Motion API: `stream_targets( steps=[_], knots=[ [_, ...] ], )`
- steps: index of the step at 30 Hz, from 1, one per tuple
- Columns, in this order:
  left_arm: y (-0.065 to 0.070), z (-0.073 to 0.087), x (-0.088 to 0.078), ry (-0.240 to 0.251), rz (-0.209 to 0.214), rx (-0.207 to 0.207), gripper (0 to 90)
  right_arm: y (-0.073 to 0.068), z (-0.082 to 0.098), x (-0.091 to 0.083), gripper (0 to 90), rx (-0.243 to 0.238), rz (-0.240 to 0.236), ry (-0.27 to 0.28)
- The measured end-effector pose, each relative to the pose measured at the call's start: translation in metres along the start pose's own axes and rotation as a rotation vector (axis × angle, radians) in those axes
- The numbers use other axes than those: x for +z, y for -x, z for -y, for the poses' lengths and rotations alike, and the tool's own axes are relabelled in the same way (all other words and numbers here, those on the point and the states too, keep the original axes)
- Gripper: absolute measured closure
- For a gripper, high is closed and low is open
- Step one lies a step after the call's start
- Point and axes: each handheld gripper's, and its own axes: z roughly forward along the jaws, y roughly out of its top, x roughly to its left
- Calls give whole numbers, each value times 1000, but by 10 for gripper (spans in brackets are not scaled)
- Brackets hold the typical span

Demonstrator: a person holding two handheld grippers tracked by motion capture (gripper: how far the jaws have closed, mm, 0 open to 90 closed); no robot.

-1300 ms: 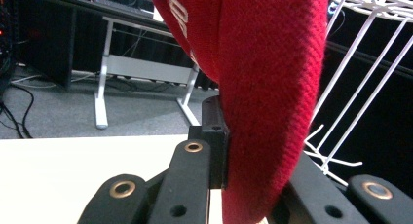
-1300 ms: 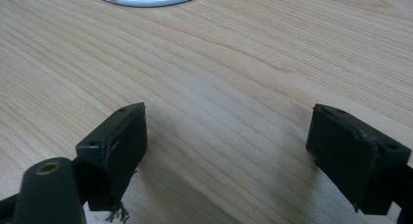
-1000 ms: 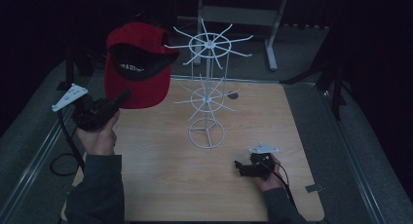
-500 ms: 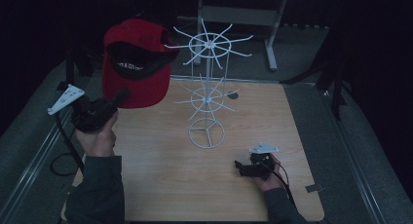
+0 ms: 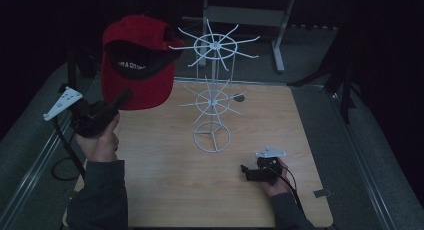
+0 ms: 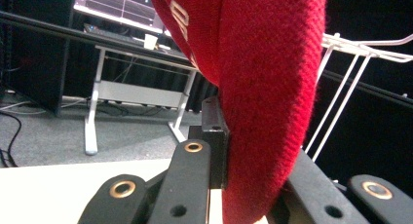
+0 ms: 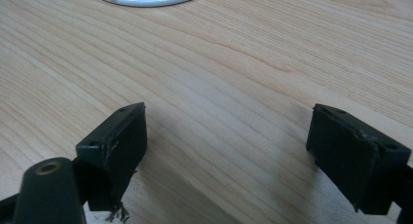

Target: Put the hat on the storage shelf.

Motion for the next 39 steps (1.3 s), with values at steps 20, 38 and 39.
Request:
stream_targets(
  steps=[20, 38, 39],
  knots=[
    [1, -9, 0, 44, -6, -8, 856, 0, 0, 0, 147, 0, 0, 0],
    [1, -16, 18, 39, -46, 14, 856, 0, 0, 0, 148, 0, 0, 0],
    [1, -16, 18, 39, -48, 14, 855, 0, 0, 0, 148, 0, 0, 0]
  ],
)
